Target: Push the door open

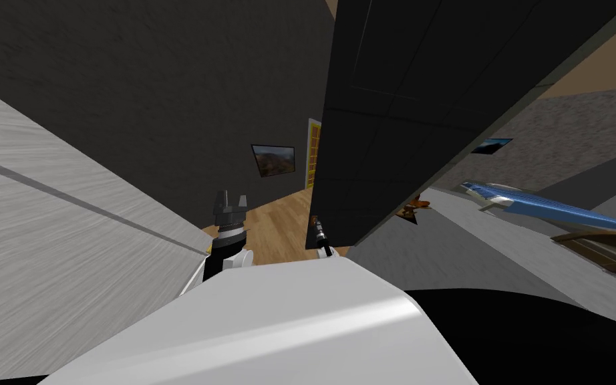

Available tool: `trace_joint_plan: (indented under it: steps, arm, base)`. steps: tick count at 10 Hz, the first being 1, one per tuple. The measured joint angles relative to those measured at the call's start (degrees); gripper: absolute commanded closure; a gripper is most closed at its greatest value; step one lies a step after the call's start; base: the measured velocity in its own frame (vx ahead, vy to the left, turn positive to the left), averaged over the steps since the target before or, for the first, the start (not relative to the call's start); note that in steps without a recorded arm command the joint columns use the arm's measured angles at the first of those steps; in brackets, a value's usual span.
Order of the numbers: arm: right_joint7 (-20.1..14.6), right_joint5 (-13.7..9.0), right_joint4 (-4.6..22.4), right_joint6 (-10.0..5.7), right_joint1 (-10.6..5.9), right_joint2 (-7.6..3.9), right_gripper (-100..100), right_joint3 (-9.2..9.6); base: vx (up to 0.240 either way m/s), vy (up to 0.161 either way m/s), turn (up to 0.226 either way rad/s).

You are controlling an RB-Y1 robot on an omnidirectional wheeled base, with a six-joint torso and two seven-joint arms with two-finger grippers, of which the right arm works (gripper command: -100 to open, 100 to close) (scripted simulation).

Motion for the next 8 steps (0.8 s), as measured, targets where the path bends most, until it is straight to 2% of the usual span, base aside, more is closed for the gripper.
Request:
trace_joint_plan:
  steps: [3, 4, 5, 6, 7, 8]
  arm:
    - [0.0, 0.0, 0.1, 0.14, 0.17, 0.05, 100, 0.08]
    - [0.0, 0.0, 0.1, 0.15, 0.21, 0.05, 100, 0.08]
    - [0.8, -0.7, 2.0, -0.60, -0.42, 0.04, 100, -0.67]
    - [1.2, -1.0, 2.6, -1.06, -0.35, -0.37, 100, -0.97]
    - [1.2, -1.2, 2.5, -0.88, -0.68, -0.54, 100, -1.15]
    - [1.2, -1.1, 0.9, -0.16, -0.31, -0.72, 100, -1.13]
  base:
    - [-0.007, 0.000, -0.001]
    - [0.106, -0.003, 0.016]
    - [0.143, 0.017, 0.021]
    - [0.091, 0.018, -0.016]
    - [0.037, 0.005, 0.006]
    - [0.088, -0.004, -0.039]
